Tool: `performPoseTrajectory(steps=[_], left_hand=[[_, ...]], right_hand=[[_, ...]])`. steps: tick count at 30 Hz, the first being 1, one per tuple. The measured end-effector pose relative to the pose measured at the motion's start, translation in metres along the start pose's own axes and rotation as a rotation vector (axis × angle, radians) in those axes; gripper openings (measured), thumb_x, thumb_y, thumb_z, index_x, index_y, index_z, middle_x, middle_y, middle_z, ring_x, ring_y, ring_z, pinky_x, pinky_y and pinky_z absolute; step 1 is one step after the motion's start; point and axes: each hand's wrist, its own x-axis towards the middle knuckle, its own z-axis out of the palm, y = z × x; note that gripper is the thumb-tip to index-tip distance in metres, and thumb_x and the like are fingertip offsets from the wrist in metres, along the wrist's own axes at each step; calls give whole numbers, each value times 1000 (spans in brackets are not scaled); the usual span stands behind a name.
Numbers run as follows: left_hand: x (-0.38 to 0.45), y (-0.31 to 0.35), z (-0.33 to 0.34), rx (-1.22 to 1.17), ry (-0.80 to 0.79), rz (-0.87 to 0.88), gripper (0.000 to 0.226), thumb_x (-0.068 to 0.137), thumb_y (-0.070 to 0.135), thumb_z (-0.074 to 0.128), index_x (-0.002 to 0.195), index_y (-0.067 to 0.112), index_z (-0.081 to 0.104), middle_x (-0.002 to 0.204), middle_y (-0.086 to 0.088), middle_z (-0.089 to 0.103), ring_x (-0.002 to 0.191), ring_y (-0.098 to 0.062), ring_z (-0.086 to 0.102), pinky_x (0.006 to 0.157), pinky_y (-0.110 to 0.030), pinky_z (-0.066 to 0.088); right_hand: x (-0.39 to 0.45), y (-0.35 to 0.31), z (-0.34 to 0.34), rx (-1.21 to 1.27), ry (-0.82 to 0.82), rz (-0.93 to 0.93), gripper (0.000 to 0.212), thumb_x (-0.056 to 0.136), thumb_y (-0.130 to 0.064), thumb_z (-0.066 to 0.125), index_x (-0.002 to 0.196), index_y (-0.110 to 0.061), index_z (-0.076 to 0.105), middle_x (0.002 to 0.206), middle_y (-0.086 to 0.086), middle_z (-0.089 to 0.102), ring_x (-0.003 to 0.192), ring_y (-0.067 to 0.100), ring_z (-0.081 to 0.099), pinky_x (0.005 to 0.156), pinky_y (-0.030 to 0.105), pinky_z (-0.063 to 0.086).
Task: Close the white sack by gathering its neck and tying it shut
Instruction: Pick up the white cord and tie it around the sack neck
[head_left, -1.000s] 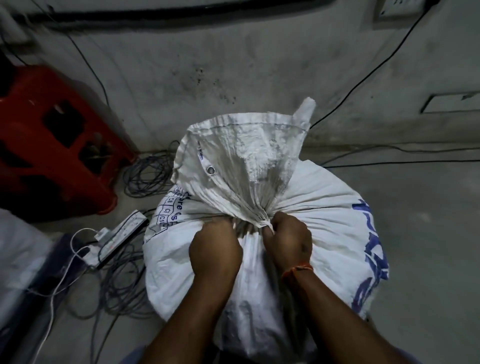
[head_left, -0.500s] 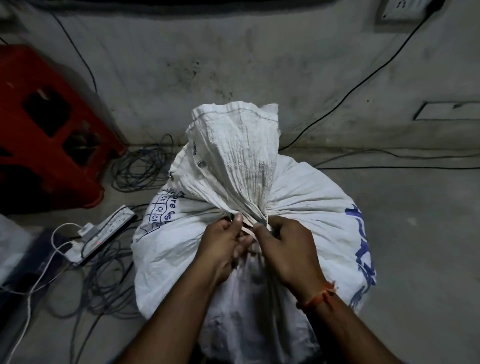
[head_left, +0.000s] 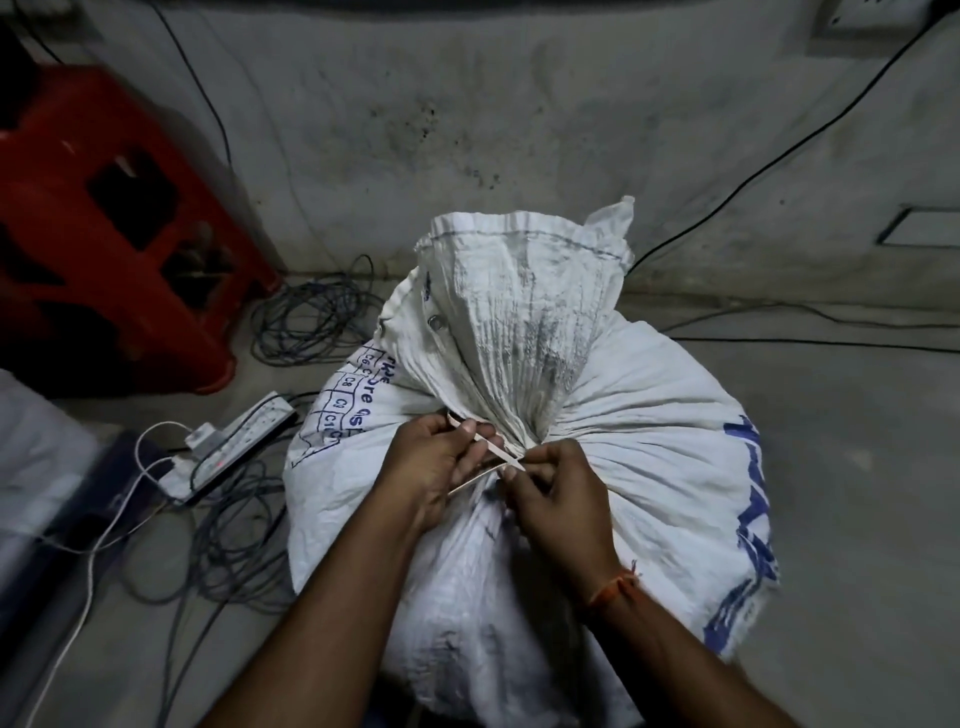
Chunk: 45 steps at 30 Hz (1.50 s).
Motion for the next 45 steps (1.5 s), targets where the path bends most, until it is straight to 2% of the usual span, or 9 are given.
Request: performPoseTrajectory(steps=[7, 13, 17, 22, 26, 30, 34, 42, 45], left_hand=[[7, -4, -3, -3, 25, 31, 24, 100, -12, 46, 86, -3, 62, 78, -15, 72, 57, -15, 76, 53, -16, 59], [12, -10, 2, -9, -22, 95, 24, 101, -11, 44, 93, 4, 61, 86, -12, 67, 62, -9, 75, 62, -13, 60], [10, -14, 10, -73, -95, 122, 22, 102, -9, 44, 93, 4, 59, 83, -9, 66, 64, -8, 75, 62, -12, 59], [7, -14, 5, -57, -199, 139, 21, 98, -12, 50, 96, 5, 62, 83, -6, 75, 77, -13, 78, 69, -16, 61], [4, -9, -6, 197, -319, 209, 21, 91, -13, 61, 98, 6, 61, 85, -7, 79, 74, -13, 76, 68, -21, 61], [4, -9, -8, 318, -325, 202, 20, 90, -6, 68, 106, 5, 61, 79, -9, 77, 64, -11, 72, 59, -19, 59], [4, -10, -6, 275, -310, 180, 16, 93, -3, 65, 97, 12, 60, 83, -7, 80, 67, -11, 75, 58, -17, 58], [7, -12, -3, 244, -317, 208, 17, 91, -7, 65, 92, 10, 63, 82, -9, 80, 69, -15, 76, 60, -22, 61], [8, -12, -6, 267, -336, 224, 13, 91, -8, 63, 102, -1, 63, 84, -10, 81, 71, -17, 77, 66, -26, 63]], right_hand=[[12, 7, -3, 112, -112, 30, 26, 83, -17, 74, 98, -17, 53, 81, 8, 73, 74, 30, 68, 80, 57, 56], [18, 14, -19, 392, -313, 54, 18, 94, 5, 59, 103, -9, 50, 72, 2, 60, 64, 17, 60, 61, 32, 51], [22, 14, -26, 555, -392, 80, 22, 96, 13, 48, 103, -8, 49, 64, -4, 64, 62, 16, 61, 65, 27, 54], [26, 16, -26, 610, -403, 72, 18, 96, 8, 50, 107, -6, 50, 65, -5, 65, 63, 13, 59, 71, 33, 51], [27, 14, -26, 622, -405, 81, 19, 98, 9, 47, 108, -7, 50, 75, 3, 62, 63, 14, 60, 65, 30, 53], [28, 13, -26, 631, -406, 81, 20, 98, 10, 47, 106, -8, 51, 80, 9, 60, 66, 16, 59, 65, 28, 52], [28, 14, -27, 649, -420, 87, 20, 97, 10, 48, 109, -6, 50, 85, 15, 59, 68, 17, 59, 65, 26, 52], [27, 14, -28, 652, -423, 58, 19, 85, -10, 61, 103, -13, 54, 76, -1, 68, 67, 12, 61, 69, 23, 53], [26, 14, -26, 616, -399, 27, 17, 97, 1, 55, 102, -15, 54, 75, -3, 68, 67, 11, 60, 66, 22, 52]])
